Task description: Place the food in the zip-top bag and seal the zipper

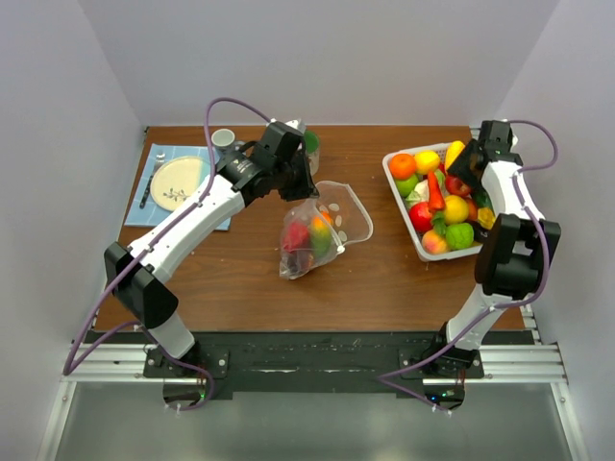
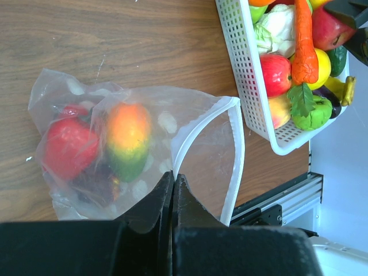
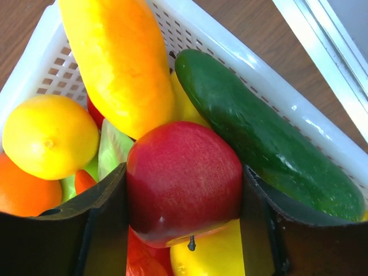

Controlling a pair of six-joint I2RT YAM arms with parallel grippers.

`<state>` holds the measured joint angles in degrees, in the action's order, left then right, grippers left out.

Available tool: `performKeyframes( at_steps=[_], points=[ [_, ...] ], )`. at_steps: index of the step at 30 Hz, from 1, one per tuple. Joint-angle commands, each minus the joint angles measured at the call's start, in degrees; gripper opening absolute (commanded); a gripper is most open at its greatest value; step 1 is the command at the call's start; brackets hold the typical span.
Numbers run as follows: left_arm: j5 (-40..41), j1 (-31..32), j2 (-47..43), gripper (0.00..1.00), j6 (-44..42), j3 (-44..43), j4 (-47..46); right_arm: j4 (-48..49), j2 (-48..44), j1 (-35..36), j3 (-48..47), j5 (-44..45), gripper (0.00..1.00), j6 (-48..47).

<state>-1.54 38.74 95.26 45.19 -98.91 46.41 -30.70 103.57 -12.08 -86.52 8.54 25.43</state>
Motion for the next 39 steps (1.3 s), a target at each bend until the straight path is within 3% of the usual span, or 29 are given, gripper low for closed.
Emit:
performKeyframes(
  at_steps=[1,11,16,19,22,29,35,39],
  points=[
    [-0.8,-0.2,-0.2,0.00,-0.8,-2.6,-0.5,-3.0,-4.6,-0.1,-3.3,1.9,0.39,-0.2],
    [-1.4,-0.2,-0.4,0.00,-0.3,-1.7,-1.2,-6.2,-11.0,0.0,-4.4,1.7,0.37,-0.6],
    [-1.4,-0.2,-0.6,0.00,-0.1,-1.6,-1.3,-7.1,-16.8,1.1,-3.7,-6.0,0.36,0.2],
    [-1.1,-0.2,-0.9,0.00,-0.1,-1.5,-1.3,-5.1,-22.5,5.0,-0.2,-10.0,0.37,1.9],
    [-0.7,-0.2,-0.7,0.00,0.1,-1.3,-1.5,-2.4,-27.6,16.6,5.2,-10.1,0.39,3.6],
    [0.1,-0.2,-1.1,0.00,1.0,-0.8,-1.8,4.3,-34.1,34.8,15.1,-8.8,0.39,10.3],
    [0.3,-0.2,-1.4,0.00,2.4,-1.0,-2.1,7.1,-32.3,44.6,18.4,-5.7,0.51,12.1],
    [0.7,-0.2,-1.7,0.00,3.0,-1.0,-2.0,6.8,-30.1,47.8,18.7,-4.7,0.74,11.7]
  ],
)
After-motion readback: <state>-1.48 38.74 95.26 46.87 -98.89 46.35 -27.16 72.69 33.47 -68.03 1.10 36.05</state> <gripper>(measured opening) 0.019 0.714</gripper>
